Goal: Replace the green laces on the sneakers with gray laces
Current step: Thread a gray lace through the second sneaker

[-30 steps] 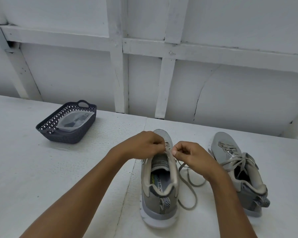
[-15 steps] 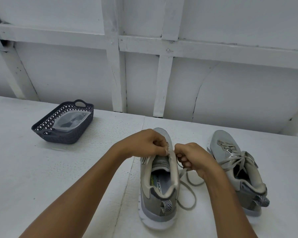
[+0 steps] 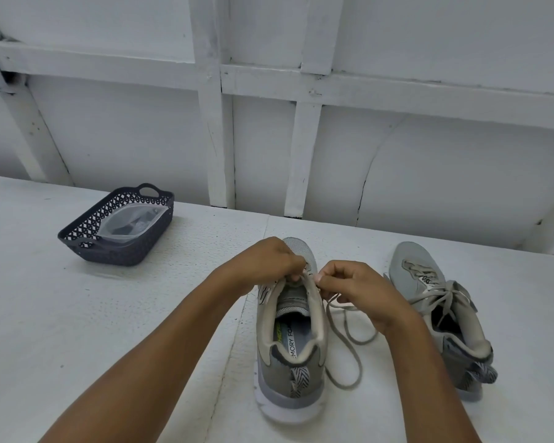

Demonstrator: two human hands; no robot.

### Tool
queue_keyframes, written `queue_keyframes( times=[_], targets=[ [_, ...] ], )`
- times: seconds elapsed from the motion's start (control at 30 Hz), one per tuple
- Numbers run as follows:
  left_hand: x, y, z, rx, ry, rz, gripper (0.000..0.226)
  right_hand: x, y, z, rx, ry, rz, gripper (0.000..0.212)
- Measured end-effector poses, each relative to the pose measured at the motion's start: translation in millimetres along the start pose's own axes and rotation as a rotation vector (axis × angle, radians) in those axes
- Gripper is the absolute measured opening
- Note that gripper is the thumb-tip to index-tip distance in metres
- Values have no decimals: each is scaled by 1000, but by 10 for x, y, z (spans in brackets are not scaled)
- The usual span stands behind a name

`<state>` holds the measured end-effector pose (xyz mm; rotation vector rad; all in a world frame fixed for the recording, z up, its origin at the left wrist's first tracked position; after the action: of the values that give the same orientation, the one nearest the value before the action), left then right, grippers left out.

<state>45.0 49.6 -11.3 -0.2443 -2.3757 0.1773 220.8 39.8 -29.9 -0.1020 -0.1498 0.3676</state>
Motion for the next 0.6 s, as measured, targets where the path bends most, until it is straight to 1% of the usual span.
queue_keyframes(
  times=[0.1,0.17,0.3,0.43,0.6],
  targets=[
    [-7,14,8,49,-44,30,27,15,4,-38,-68,25,2,23],
    [1,27,31,33,-87,58,24,29,0,-52,-99,76,-10,24],
    [98,54,106,11,-188,22,15,57,-14,-52,-140,211,-51,23],
    [145,23,114,-30,-78,40,13,67,-25,-71,-149,274,-54,21],
    [148,-40,60,-119,150,107,7,103,-26,-62,-103,188,-38,15]
  ],
)
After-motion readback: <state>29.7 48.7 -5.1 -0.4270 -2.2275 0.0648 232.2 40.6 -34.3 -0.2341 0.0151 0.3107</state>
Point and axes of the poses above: each hand's wrist, its own y-axis towards the middle knuckle, its own x-axis out of the back of the hand, z = x × y, the point moved 2 cm from there along y, towards the middle knuckle, and after that the axes turned 9 degrees about y, right-handed, at the moved point
